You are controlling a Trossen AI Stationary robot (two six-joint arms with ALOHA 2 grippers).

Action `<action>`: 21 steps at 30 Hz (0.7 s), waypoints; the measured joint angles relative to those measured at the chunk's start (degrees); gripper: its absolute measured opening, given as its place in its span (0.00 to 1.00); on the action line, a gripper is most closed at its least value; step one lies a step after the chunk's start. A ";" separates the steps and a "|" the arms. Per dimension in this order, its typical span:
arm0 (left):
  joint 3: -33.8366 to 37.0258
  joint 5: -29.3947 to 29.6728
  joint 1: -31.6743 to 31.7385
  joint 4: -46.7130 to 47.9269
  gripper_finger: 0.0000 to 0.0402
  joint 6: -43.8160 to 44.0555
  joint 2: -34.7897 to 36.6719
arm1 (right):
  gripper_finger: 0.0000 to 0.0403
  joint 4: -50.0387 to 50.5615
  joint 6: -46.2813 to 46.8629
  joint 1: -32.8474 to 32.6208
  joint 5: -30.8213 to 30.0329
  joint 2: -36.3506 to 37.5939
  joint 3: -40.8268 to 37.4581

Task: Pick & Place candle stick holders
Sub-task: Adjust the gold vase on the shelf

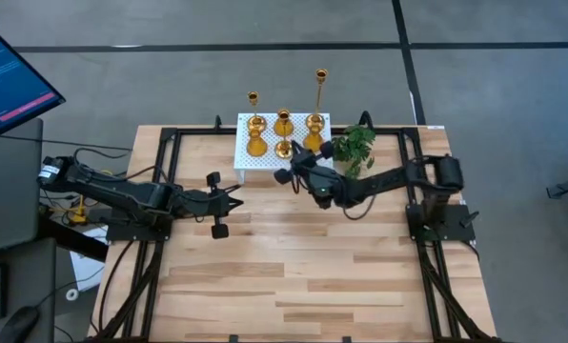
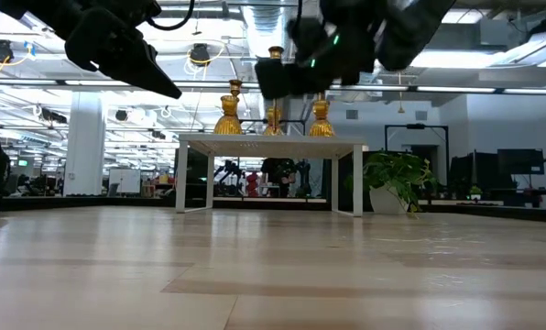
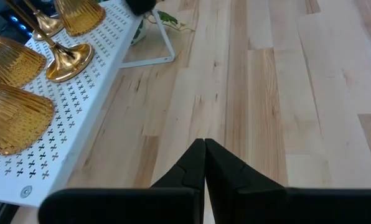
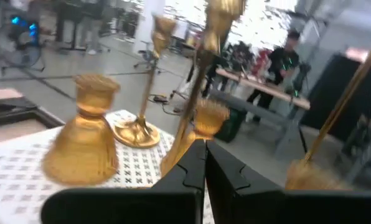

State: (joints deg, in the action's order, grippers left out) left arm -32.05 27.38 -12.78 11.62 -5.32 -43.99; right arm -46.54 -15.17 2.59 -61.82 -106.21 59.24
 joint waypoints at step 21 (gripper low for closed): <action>0.00 0.00 0.00 -0.01 0.02 0.00 0.00 | 0.00 36.64 9.24 2.65 31.09 33.62 -15.82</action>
State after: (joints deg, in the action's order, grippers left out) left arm -32.05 27.38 -12.79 11.61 -5.32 -43.99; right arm -9.90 -5.93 5.24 -30.73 -72.59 43.42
